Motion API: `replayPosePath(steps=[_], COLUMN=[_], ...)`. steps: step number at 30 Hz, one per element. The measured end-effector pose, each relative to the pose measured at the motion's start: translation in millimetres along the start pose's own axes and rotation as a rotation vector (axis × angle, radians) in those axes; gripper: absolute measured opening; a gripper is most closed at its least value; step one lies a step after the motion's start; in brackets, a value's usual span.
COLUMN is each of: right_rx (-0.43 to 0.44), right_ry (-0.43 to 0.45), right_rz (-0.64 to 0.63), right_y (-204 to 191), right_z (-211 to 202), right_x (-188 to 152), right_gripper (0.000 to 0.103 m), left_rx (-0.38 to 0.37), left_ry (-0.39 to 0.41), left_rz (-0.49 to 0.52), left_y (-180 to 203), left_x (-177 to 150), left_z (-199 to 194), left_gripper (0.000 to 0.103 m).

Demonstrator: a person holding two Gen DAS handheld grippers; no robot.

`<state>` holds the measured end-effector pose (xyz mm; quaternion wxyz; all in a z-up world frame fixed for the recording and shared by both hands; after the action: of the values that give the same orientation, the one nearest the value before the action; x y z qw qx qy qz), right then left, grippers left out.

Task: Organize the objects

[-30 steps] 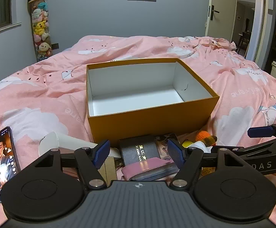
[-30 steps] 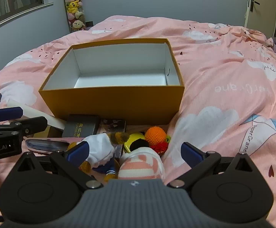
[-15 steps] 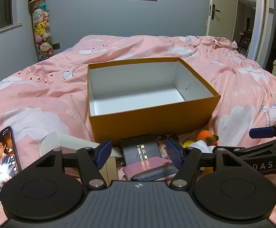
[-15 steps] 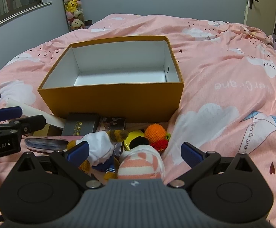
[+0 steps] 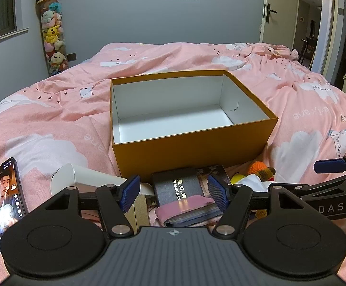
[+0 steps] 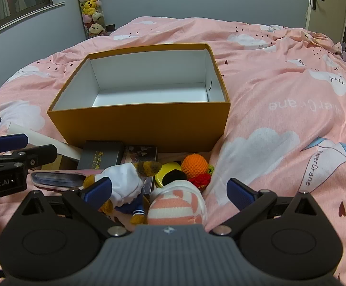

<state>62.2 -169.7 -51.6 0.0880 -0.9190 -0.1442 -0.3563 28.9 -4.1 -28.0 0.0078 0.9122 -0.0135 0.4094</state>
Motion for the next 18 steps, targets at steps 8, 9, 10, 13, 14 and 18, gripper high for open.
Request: replayPosePath(steps=[8,9,10,13,14,18], right_rx=[-0.001,-0.001,-0.002,-0.003,-0.003,-0.004], right_ry=[-0.003,-0.003,-0.005,-0.008,-0.009,-0.011], right_rz=[-0.001,-0.001,-0.002,-0.004,-0.004,-0.005], right_y=[0.5,0.6,0.4,-0.2,-0.4,-0.9], right_z=[0.1,0.1,0.3,0.6,0.6,0.7], right_x=[-0.9,-1.1,-1.2,-1.0,-1.0,-0.7], right_gripper=[0.102,0.102,0.102,0.102,0.102,0.102], left_rx=[0.002,0.002,0.003,0.003,0.003,0.001], left_ry=[-0.008,-0.009,-0.009,-0.011,-0.012,-0.019], left_rz=[0.006,0.006,0.006,0.010,0.011,0.013], left_y=[1.1,1.3,1.3,2.6,2.8,3.6], left_x=[-1.1,-1.2,-1.2,-1.4,-1.5,-1.6], left_z=[0.5,0.6,0.5,0.8,0.9,1.7], left_gripper=[0.076,0.076,0.076,0.076,0.076,0.076])
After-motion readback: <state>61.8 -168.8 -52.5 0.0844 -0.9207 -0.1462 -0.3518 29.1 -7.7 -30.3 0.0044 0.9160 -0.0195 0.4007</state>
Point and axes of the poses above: each gripper's, at about its wrist camera, not at the fingertips, and z roughly the way its jaws point, y to its right, x to its top, the point moved 4 cm from there along z, roughly the way its jaws point, and after that the axes turned 1 degree about -y, right-handed, at the moved point
